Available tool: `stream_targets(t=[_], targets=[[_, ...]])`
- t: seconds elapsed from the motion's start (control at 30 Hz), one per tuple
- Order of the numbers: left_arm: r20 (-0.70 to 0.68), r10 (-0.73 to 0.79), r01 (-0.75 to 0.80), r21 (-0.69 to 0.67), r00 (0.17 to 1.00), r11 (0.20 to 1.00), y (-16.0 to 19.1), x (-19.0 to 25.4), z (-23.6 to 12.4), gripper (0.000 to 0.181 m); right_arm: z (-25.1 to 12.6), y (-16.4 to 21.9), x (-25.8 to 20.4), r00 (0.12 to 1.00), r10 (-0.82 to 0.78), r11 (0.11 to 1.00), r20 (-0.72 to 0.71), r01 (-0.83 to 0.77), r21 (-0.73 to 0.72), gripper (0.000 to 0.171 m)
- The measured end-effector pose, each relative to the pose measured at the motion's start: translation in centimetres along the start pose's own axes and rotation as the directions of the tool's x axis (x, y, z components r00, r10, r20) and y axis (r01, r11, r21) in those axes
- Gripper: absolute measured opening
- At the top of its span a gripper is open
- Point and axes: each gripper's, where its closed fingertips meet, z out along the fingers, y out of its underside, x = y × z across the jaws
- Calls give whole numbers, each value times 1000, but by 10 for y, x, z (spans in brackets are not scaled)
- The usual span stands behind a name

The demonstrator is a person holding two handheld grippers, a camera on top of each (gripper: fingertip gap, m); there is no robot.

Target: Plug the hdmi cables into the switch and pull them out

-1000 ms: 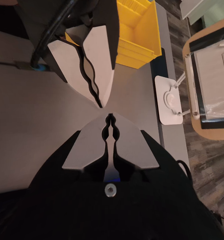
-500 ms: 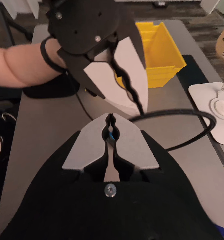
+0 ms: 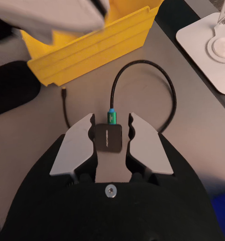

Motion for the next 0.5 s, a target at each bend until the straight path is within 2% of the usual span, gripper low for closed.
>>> stream_targets(t=[0.03,0.1,0.2,0.27,0.3,0.33,0.4,0.5], targets=[[26,-24,24,29,999,999,-7,-9,-10,1,16,-3,-2,1000,9,1000,-17,-8,20,49],[79,-57,51,78,995,996,-18,-26,-30,1,46,-1,-4,998,-22,999,-62,24,22,47],[127,-98,81,137,987,987,-27,-44,-57,5,76,26,8,972,-159,974,-172,127,-186,47],[107,-140,121,168,984,978,-31,-48,-66,5,87,24,14,949,-228,956,-217,176,-234,44],[87,-158,140,185,984,973,-34,-47,-69,5,90,20,15,947,-238,953,-214,185,-240,33],[63,-170,154,199,983,968,-36,-45,-70,5,93,19,11,955,-245,947,-166,200,-250,11],[35,-183,173,199,983,965,-35,-43,-69,7,90,16,11,969,-212,954,-126,177,-243,10],[44,-204,193,176,978,965,-29,-49,-68,12,53,-6,8,985,-167,984,-42,164,-68,8]])
